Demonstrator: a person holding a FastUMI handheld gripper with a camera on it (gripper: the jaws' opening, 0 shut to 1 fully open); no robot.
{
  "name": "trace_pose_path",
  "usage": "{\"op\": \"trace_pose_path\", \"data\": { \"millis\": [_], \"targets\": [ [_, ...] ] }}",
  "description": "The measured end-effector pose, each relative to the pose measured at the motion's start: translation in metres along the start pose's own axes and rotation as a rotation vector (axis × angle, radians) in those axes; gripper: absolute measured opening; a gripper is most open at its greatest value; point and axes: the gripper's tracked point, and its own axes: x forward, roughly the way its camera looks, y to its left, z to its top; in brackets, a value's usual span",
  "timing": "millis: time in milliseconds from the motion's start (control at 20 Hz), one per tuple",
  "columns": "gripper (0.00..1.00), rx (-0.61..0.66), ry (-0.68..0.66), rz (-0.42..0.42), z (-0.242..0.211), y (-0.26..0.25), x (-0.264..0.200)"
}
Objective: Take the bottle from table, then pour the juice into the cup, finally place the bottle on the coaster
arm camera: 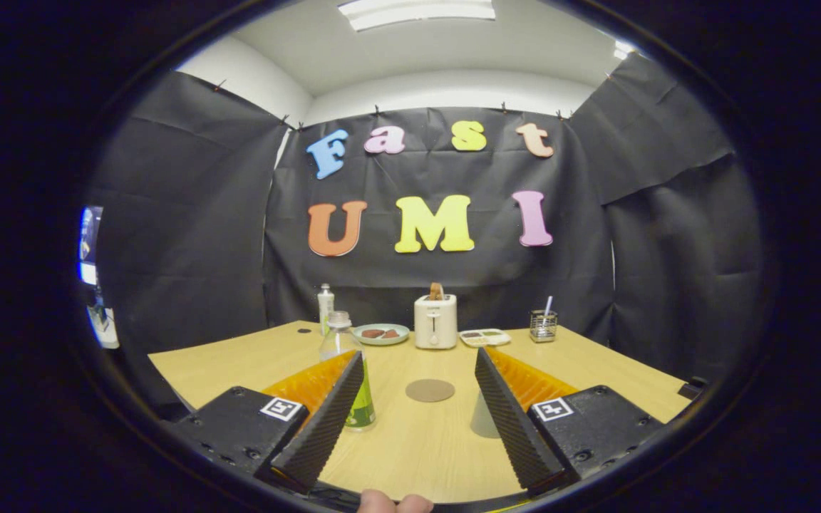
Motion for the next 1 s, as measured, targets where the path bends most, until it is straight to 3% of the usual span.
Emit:
{"op": "trace_pose_path", "data": {
  "millis": [500,1000],
  "targets": [
    [1.00,-0.041,0.066,-0.035,-0.002,0.055,0.005],
    [1.00,-0.006,0.151,-0.039,-0.049,0.097,0.061]
  ]
}}
